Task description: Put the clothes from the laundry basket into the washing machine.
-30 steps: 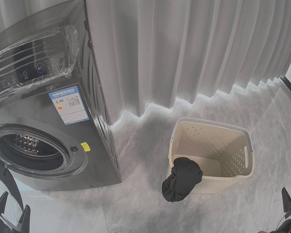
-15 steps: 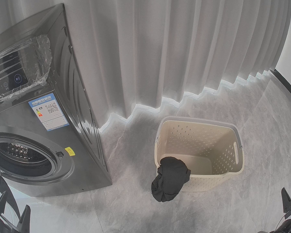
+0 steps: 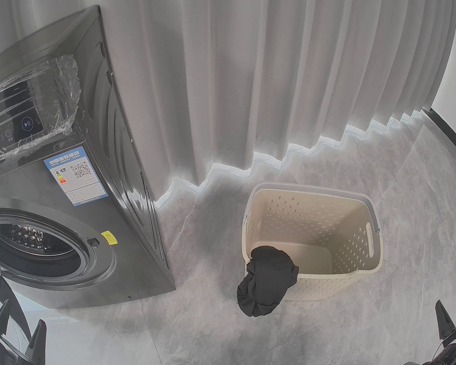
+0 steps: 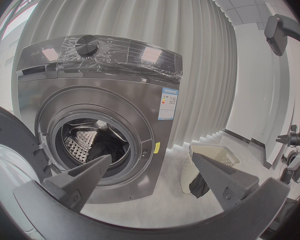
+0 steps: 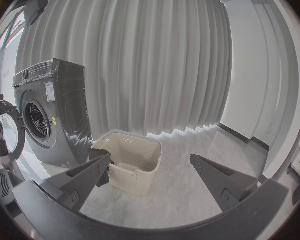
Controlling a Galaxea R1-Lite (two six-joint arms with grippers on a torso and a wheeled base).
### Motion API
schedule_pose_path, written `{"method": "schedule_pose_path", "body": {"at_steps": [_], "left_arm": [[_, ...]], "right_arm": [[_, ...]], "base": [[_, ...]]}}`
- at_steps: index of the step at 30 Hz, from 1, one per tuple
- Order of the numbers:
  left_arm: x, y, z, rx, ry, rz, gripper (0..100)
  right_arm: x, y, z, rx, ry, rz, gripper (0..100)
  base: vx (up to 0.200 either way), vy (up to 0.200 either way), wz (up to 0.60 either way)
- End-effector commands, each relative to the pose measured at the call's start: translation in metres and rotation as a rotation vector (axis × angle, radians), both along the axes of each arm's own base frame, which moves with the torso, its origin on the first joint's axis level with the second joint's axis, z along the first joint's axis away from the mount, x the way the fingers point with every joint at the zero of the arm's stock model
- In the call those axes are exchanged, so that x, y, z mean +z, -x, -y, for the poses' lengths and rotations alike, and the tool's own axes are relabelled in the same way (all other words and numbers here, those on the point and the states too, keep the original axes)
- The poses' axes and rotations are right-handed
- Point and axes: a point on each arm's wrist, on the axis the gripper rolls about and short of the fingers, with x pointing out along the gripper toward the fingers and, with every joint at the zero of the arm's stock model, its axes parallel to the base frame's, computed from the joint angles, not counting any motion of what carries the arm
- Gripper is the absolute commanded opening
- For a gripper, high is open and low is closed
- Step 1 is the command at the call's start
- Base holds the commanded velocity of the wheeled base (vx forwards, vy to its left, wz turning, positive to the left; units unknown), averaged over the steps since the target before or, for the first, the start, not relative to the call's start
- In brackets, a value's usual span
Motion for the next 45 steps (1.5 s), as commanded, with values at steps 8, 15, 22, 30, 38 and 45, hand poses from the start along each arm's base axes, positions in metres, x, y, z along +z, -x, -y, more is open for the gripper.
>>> {"method": "schedule_pose_path", "body": {"at_steps": [8,15,22,30,38,45], "left_arm": [[-0.005,0.000,0.002,-0.068,0.003,-0.003,100],[-0.005,0.000,0.001,-0.063,0.018,-0.003,100],[-0.005,0.000,0.001,-0.068,0.017,-0.002,100],[-0.005,0.000,0.002,-0.073,0.013,-0.004,100],[-0.005,0.000,0.002,-0.077,0.013,-0.004,100],[-0.005,0.000,0.002,-0.077,0.015,-0.002,100]], "right_arm": [[0.110,-0.034,-0.013,0.335,-0.212,-0.060,100],[0.101,-0.088,-0.036,0.578,-0.287,-0.363,100],[0.080,-0.155,-0.067,0.613,-0.277,-0.491,100],[0.057,-0.188,-0.088,0.618,-0.263,-0.568,100],[0.028,-0.217,-0.102,0.604,-0.258,-0.627,100],[0.004,-0.237,-0.113,0.541,-0.267,-0.672,100]], "base": [[0.000,0.000,0.00],[0.000,0.000,0.00],[0.000,0.000,0.00],[0.000,0.000,0.00],[0.000,0.000,0.00],[0.000,0.000,0.00]]}}
